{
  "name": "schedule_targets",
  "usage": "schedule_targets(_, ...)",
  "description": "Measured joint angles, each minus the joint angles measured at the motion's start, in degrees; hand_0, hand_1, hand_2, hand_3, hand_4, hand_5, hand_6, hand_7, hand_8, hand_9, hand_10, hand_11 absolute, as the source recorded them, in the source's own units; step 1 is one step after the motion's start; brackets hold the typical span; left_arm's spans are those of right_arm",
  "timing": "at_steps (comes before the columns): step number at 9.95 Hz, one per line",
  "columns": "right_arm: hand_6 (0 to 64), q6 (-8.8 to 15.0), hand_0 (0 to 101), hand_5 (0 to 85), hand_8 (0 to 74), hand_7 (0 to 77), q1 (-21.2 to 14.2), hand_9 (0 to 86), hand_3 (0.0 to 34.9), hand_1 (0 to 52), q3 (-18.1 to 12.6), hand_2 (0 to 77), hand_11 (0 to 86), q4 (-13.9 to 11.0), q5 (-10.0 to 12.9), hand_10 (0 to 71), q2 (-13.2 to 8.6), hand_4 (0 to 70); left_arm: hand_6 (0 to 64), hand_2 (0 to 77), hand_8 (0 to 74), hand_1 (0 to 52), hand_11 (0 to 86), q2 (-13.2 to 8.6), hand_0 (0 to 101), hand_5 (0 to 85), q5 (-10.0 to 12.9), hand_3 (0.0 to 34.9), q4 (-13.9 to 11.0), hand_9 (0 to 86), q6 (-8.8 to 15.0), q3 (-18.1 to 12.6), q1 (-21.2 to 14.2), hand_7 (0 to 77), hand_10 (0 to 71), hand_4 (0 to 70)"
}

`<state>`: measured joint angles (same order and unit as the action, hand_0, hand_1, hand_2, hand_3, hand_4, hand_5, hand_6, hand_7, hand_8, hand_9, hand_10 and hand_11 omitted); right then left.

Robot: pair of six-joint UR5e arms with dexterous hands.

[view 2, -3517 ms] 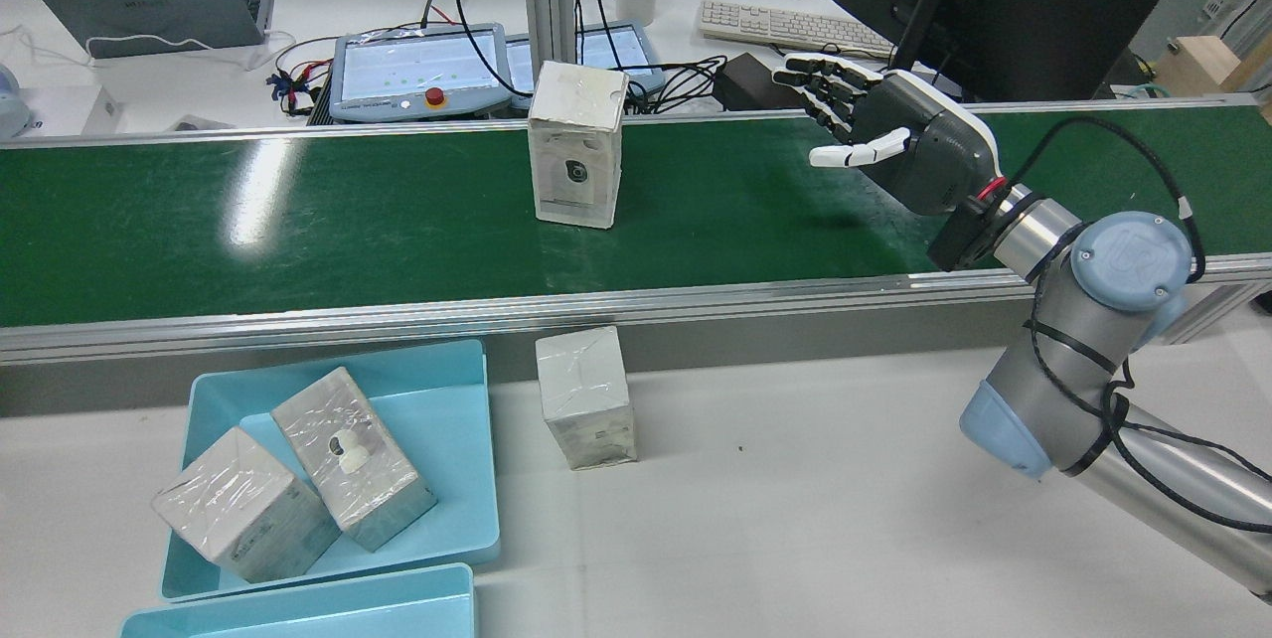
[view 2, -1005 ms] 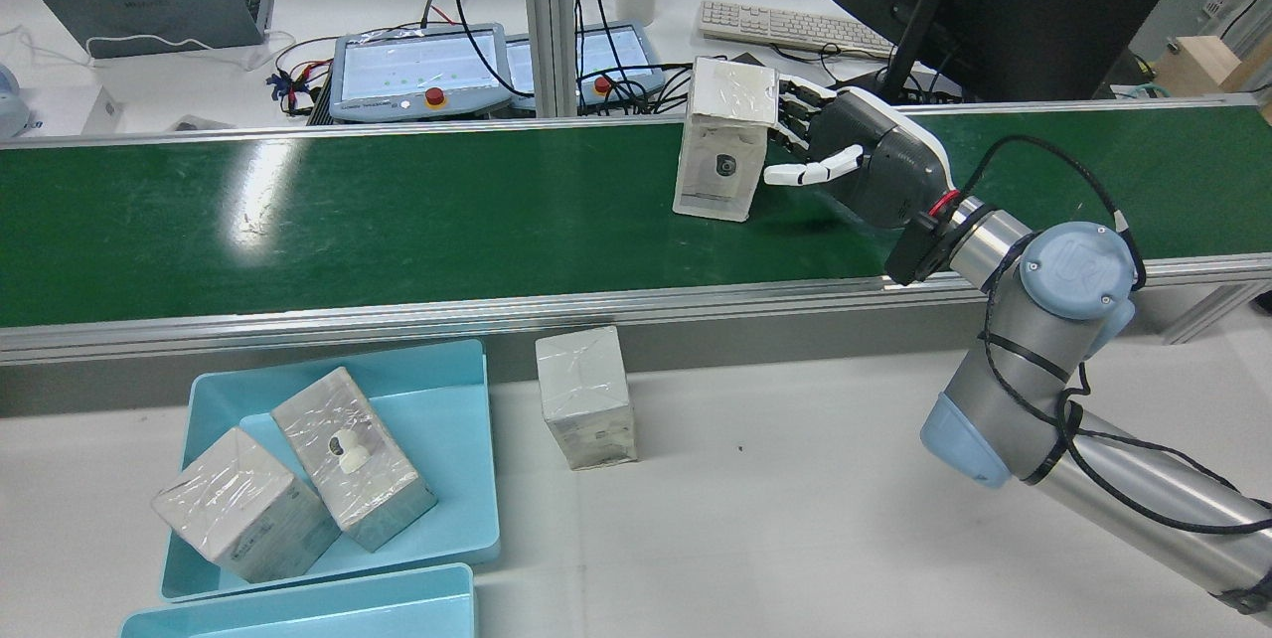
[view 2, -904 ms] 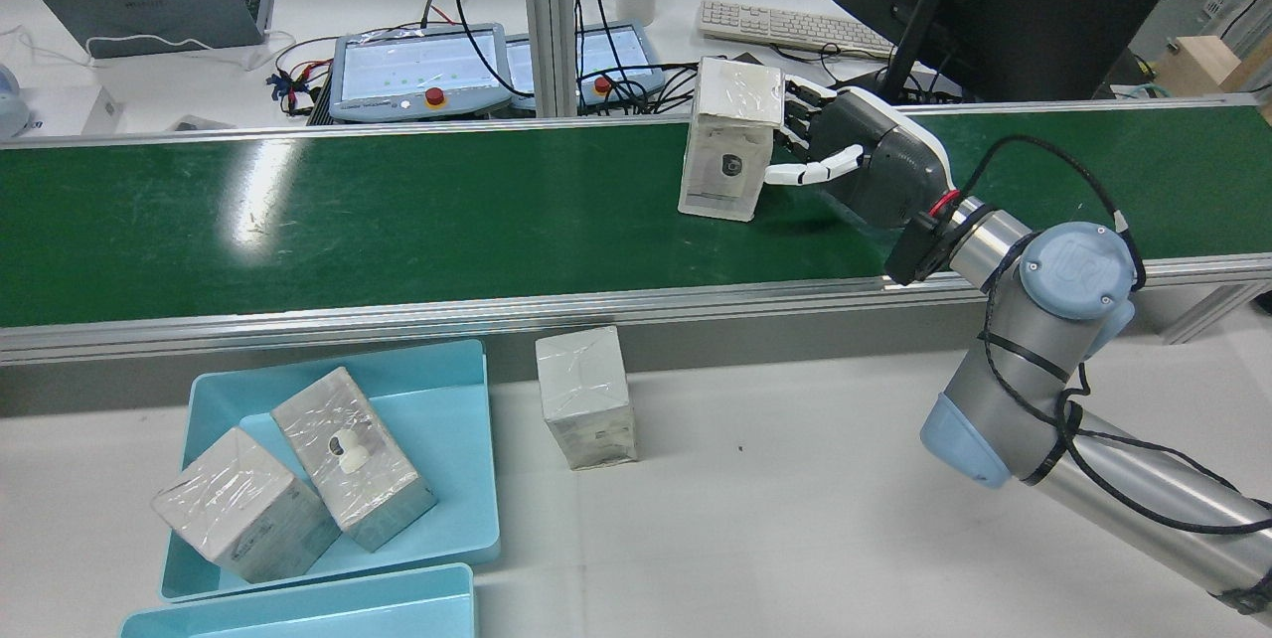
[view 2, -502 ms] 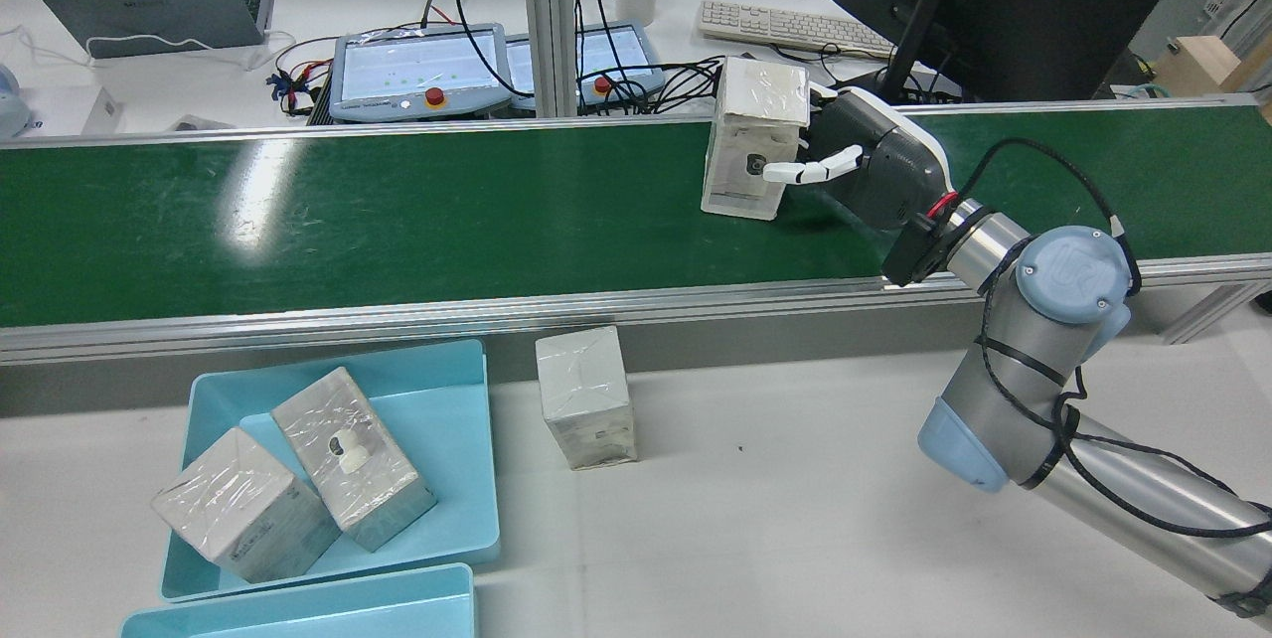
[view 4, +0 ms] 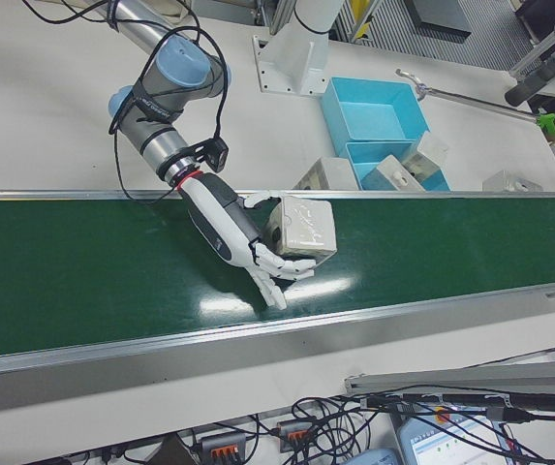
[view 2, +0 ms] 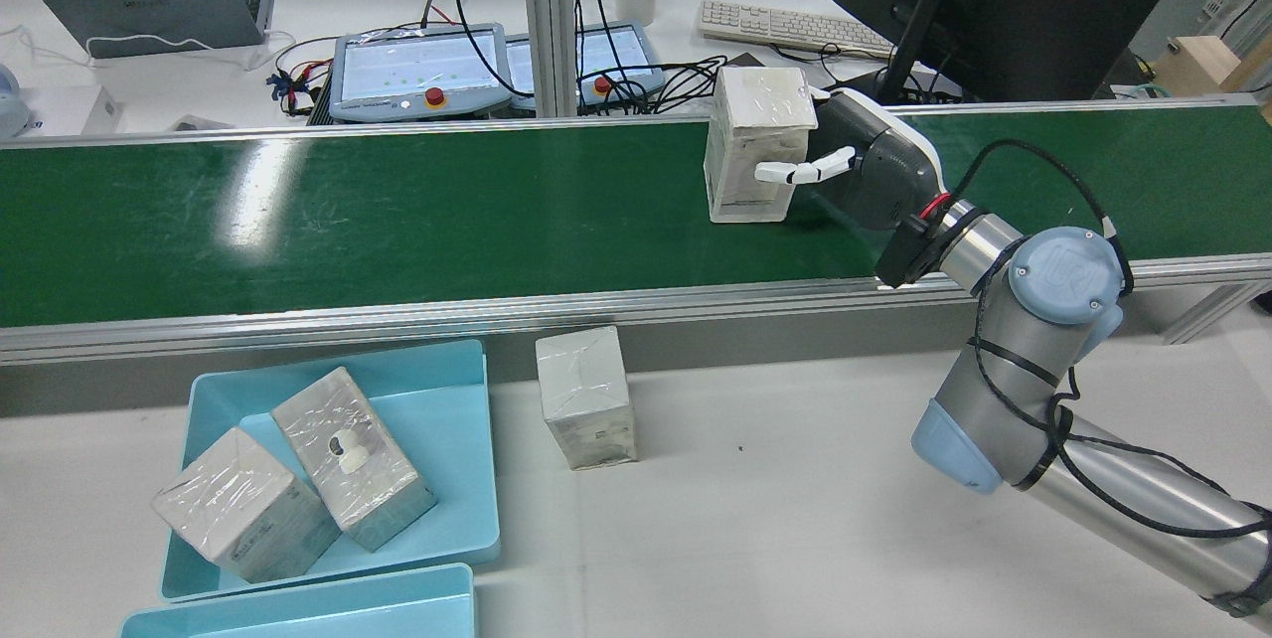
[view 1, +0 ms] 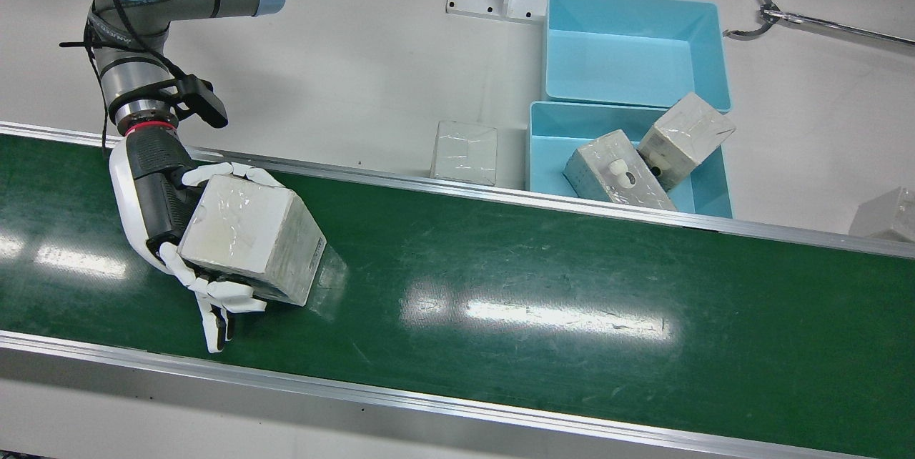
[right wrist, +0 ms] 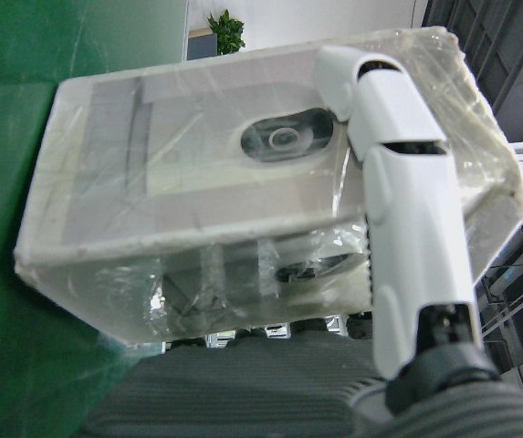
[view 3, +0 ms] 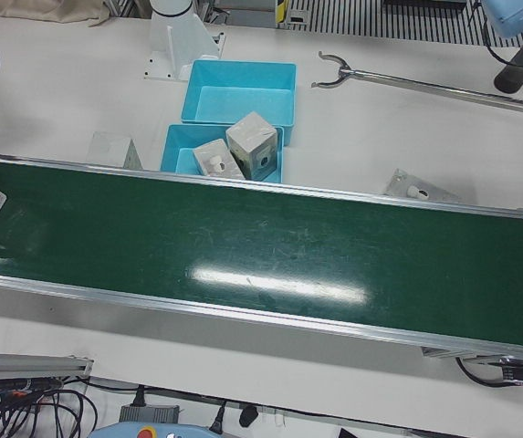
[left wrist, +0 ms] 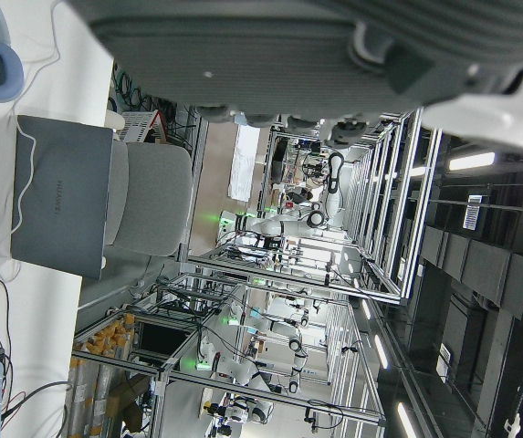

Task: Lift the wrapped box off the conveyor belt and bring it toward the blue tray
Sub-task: 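Close the right hand fingers around the wrapped white box, then lift the wrapped box off the belt with the right hand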

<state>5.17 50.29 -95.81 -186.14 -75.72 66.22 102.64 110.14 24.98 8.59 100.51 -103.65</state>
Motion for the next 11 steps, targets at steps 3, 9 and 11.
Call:
schedule_targets(3,7.1,-0.04,51,26.7,0.0,25.1,-0.34,6.0,8.8,22.9,0.59,27.8,1.1,-0.56,-0.04,0.0,-1.97,14.7,0.0,0.5,0.5,0.0,0.0,0.00,0,1.1,0.00,0.0,0.00,0.0,0.00,0.00,0.00,0.5,0.5,0.0)
schedule_targets(9,30.0,-0.28,51,48.0,20.7,54.0,-0.24,63.8,1.8,1.1,-6.39,38.7,34.9,-10.38,-0.09,40.9,-4.07,37.6,0.0,1.1,0.0,0.0,0.0,0.00,0,1.1,0.00,0.0,0.00,0.0,0.00,0.00,0.00,0.5,0.5,0.0)
schedule_targets(11,34.9,0.28,48,54.0,42.0,62.7,-2.81,68.7,1.5,1.1,-11.23,38.7,43.1,-15.39,0.21,50.2,-6.81,36.5,0.0,1.1,0.5,0.0,0.0,0.00,0,1.1,0.00,0.0,0.00,0.0,0.00,0.00,0.00,0.5,0.5,0.0)
